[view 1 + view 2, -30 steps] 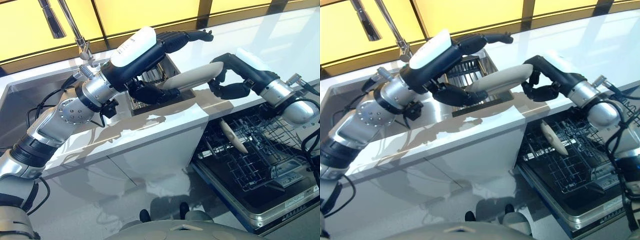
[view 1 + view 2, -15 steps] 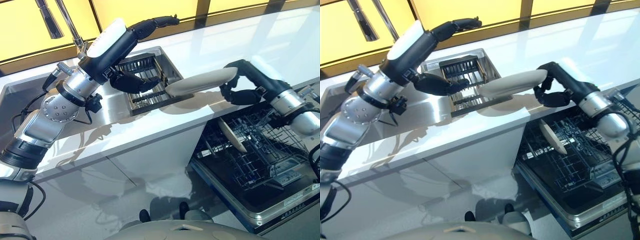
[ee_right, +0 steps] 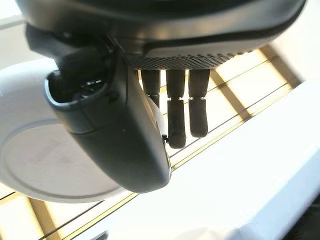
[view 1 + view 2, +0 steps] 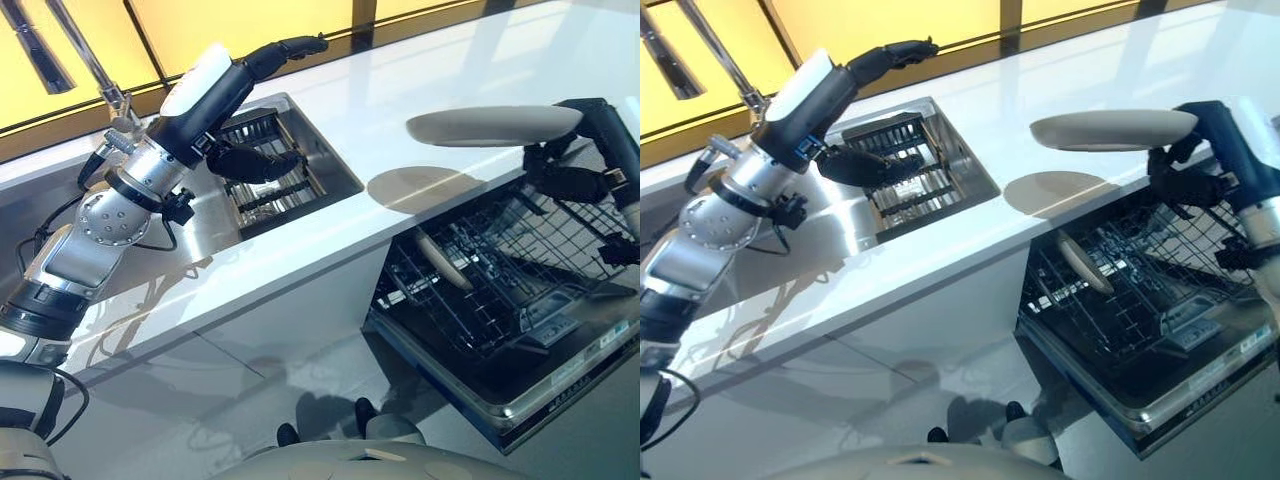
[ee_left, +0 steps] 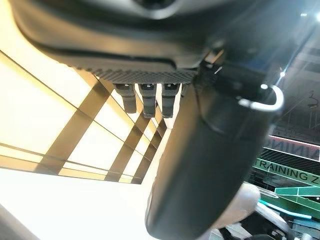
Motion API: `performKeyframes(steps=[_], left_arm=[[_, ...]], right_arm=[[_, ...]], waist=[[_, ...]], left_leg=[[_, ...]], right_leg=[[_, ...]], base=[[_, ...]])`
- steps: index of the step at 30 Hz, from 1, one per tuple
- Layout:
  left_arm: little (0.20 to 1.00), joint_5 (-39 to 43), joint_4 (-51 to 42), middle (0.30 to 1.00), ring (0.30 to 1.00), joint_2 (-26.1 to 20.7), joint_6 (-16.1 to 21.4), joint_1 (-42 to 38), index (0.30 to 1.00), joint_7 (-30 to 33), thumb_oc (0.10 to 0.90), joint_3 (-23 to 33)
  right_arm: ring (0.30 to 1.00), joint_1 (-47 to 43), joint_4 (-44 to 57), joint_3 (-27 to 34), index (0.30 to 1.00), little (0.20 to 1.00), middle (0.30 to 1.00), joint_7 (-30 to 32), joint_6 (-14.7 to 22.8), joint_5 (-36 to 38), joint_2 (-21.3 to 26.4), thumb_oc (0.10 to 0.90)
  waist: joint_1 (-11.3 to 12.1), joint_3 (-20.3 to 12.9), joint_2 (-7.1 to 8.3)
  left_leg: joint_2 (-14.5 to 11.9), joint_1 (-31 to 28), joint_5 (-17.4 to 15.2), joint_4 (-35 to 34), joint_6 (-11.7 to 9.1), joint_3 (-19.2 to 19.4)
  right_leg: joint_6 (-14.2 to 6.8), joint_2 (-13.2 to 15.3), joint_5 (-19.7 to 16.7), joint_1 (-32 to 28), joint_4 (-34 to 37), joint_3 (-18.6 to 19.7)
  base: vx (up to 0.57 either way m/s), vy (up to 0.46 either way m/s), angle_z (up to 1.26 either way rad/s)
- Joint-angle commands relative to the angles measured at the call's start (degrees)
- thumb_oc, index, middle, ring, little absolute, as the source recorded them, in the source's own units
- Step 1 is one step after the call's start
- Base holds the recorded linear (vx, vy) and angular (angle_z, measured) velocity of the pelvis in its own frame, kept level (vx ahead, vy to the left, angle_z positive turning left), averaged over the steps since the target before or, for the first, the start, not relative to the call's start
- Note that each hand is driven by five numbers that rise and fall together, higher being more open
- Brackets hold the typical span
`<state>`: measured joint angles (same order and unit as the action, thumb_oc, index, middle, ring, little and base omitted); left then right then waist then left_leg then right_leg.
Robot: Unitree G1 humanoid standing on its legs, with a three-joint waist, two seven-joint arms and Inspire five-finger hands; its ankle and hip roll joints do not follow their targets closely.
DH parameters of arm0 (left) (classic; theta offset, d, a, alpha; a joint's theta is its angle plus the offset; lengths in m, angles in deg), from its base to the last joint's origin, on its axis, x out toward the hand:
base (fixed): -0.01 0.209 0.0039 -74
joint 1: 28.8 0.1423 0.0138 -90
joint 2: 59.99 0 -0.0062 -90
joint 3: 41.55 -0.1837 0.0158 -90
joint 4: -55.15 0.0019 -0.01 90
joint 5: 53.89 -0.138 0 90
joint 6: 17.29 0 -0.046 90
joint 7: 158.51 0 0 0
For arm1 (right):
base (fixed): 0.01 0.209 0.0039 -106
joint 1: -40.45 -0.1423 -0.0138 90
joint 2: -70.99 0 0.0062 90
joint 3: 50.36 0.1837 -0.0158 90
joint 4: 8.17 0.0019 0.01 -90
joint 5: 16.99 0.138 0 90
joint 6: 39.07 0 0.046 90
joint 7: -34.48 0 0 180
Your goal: Pick up plates and place into dishwasher.
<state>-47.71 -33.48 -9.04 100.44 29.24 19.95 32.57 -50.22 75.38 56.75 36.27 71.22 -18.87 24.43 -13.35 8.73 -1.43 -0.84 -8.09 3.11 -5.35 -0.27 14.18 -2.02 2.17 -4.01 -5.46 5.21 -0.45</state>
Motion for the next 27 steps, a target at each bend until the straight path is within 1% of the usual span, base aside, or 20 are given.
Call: performKeyframes(steps=[1, 5, 6, 10, 12, 13, 14, 16, 17, 18, 19, 23, 26, 27], left_arm=[[0.9, 5.38, 2.03, 0.9, 0.9, -1.32, 3.32, -3.67, 0.9, 6.11, 0.8, 5.06], [0.9, 4.91, 1.57, 0.9, 0.9, 0.23, 1.12, -2.46, 0.9, 7.84, 0.8, 6.15], [0.9, 4.57, 1.38, 0.9, 0.9, 0.7, 0.33, -1.78, 0.9, 8.3, 0.8, 6.58], [0.9, 4.02, 0.98, 0.9, 0.9, 1.6, 0.15, 0.11, 0.9, 8.84, 0.8, 7.48], [0.9, 3.97, 0.89, 0.9, 0.9, 1.78, 0.09, 0.3, 0.9, 8.89, 0.8, 7.52], [0.9, 5.4, -0.31, 0.9, 0.9, 2.29, -0.54, 1.09, 0.9, 6.81, 0.8, 7.71], [0.9, 5.51, -0.47, 0.9, 0.9, 2.26, -0.64, 1.12, 0.9, 6.69, 0.8, 7.73], [0.9, 5.61, -2.5, 0.9, 0.9, 2.06, -1.25, 1.77, 0.9, 6.48, 0.8, 7.61], [0.9, 5.61, -2.5, 0.9, 0.9, 2.06, -1.25, 1.77, 0.9, 6.48, 0.8, 7.61], [0.9, 5.62, -3.76, 0.9, 0.9, 1.96, -1.84, 1.86, 0.9, 6.06, 0.8, 7.73], [0.9, 5.5, -4.77, 0.9, 0.9, 1.67, -2.56, 1.67, 0.9, 5.71, 0.8, 7.48], [0.9, 6.27, -6.72, 0.9, 0.9, 0.67, -3.66, 0.93, 0.9, 5.33, 0.8, 6.62], [0.9, 7.29, -7.46, 0.9, 0.9, 0.79, -3.14, 0.43, 0.9, 4.66, 0.8, 5.83], [0.9, 7.63, -8.53, 0.9, 0.9, 0.99, -2.75, 0.55, 0.9, 3.84, 0.8, 5.34]], right_arm=[[0.3, -1.84, -0.91, 9.1, 0.3, 0.2, 0.3, 4.03, 1.15, 4.73, 3.88, 0.1], [0.3, 3.43, -2.67, 12.93, 0.3, 0.2, 0.3, 4.43, -1.45, 2.93, 2.85, 0.1], [0.3, 4.9, -3.22, 13.85, 0.3, 0.2, 0.3, 4.87, -2.74, 1.78, 2.58, 0.1], [0.3, 7.86, -4.17, 15.76, 0.3, 0.2, 0.3, 4.47, -4.74, 1.35, 1.93, 0.1], [0.3, 8.21, -4.32, 15.98, 0.3, 0.2, 0.3, 4.39, -4.84, 1.22, 1.77, 0.1], [0.3, 10.1, -5.78, 17.02, 0.3, 0.2, 0.3, 4.57, -6.75, -1.16, 1.12, 0.1], [0.3, 10.25, -5.82, 17.08, 0.3, 0.2, 0.3, 4.73, -6.78, -1.41, 1.07, 0.1], [0.3, 12.29, -6.75, 17.57, 0.3, 0.2, 0.3, 4.96, -9.52, -2.69, 0.37, 0.1], [0.3, 12.29, -6.75, 17.57, 0.3, 0.2, 0.3, 4.96, -9.52, -2.69, 0.37, 0.1], [0.3, 13.03, -7.86, 17.62, 0.3, 0.2, 0.3, 3.56, -11.65, -2.89, -0.11, 0.1], [0.3, 13.19, -8.4, 16.91, 0.3, 0.2, 0.3, 2.25, -13.74, -1.96, -0.44, 0.1], [0.3, 12.1, -9.43, 14.43, 0.3, 0.2, 0.3, 1.27, -16.63, -3.35, -0.59, 0.1], [0.3, 10.07, -10.86, 11.33, 0.3, 0.2, 0.3, 1.01, -18.5, -3.78, -1.2, 0.1], [0.3, 8.41, -12.13, 8.71, 0.3, 0.2, 0.3, 0.45, -20.47, -4.13, -1.56, 0.1]], waist=[[-0.75, -5.89, 1.56], [-1.77, -5.83, 1.94], [-2.23, -5.77, 2.16], [-2.85, -5.72, 2.4], [-3.0, -5.68, 2.42], [-3.31, -5.3, 2.54], [-3.29, -5.28, 2.55], [-3.42, -4.78, 2.79], [-3.42, -4.78, 2.79], [-3.34, -4.47, 2.88], [-3.2, -4.18, 2.91], [-2.61, -3.81, 3.03], [-1.88, -3.59, 3.07], [-1.29, -3.41, 3.05]], left_leg=[[1.49, -2.32, -5.54, 0.35, 0.93, -1.9], [1.4, -2.41, -5.68, 0.35, 1.04, -0.87], [1.34, -2.42, -5.64, 0.35, 1.04, -0.51], [1.23, -2.35, -5.61, 0.38, 1.04, 0.23], [1.21, -2.35, -5.6, 0.39, 1.05, 0.37], [1.16, -2.25, -5.51, 0.42, 1.05, 0.85], [1.16, -2.24, -5.5, 0.42, 1.05, 0.86], [1.12, -2.11, -5.35, 0.46, 1.12, 1.09], [1.12, -2.11, -5.35, 0.46, 1.12, 1.09], [1.11, -1.96, -5.29, 0.5, 1.14, 1.1], [1.13, -1.88, -5.23, 0.5, 1.12, 1.01], [1.19, -1.76, -5.21, 0.48, 1.14, 0.73], [1.23, -1.55, -5.24, 0.44, 1.24, 0.4], [1.22, -1.45, -5.23, 0.42, 1.23, 0.16]], right_leg=[[-3.19, -4.36, 2.99, 1.25, -4.01, 0.26], [-3.39, -4.34, 2.53, 1.68, -3.83, 0.82], [-3.48, -4.36, 2.27, 1.85, -3.69, 1.04], [-3.59, -4.41, 1.93, 2.15, -3.42, 1.47], [-3.61, -4.42, 1.87, 2.23, -3.43, 1.53], [-3.75, -4.35, 1.65, 2.53, -3.57, 1.53], [-3.76, -4.34, 1.65, 2.55, -3.59, 1.52], [-3.86, -4.29, 1.49, 2.71, -3.69, 1.48], [-3.86, -4.29, 1.49, 2.71, -3.69, 1.48], [-3.85, -4.26, 1.47, 2.85, -3.81, 1.4], [-3.87, -4.19, 1.37, 2.85, -3.77, 1.14], [-3.9, -4.04, 1.29, 2.76, -3.59, 0.6], [-3.89, -3.97, 1.23, 2.76, -3.44, 0.32], [-3.94, -3.87, 1.16, 2.74, -3.32, -0.03]], base=[[0.02, 0.01, -0.08], [0.02, 0.003, -0.16], [0.02, -0.007, -0.12], [0.01, -0.012, -0.15], [0.0, -0.014, -0.17], [0.01, -0.022, -0.06], [0.01, -0.039, -0.06], [0.0, -0.038, -0.02], [0.0, -0.047, -0.01], [-0.01, -0.053, 0.0], [-0.01, -0.06, 0.01], [0.0, -0.057, 0.01], [0.01, -0.075, 0.03], [0.03, -0.076, 0.01]])
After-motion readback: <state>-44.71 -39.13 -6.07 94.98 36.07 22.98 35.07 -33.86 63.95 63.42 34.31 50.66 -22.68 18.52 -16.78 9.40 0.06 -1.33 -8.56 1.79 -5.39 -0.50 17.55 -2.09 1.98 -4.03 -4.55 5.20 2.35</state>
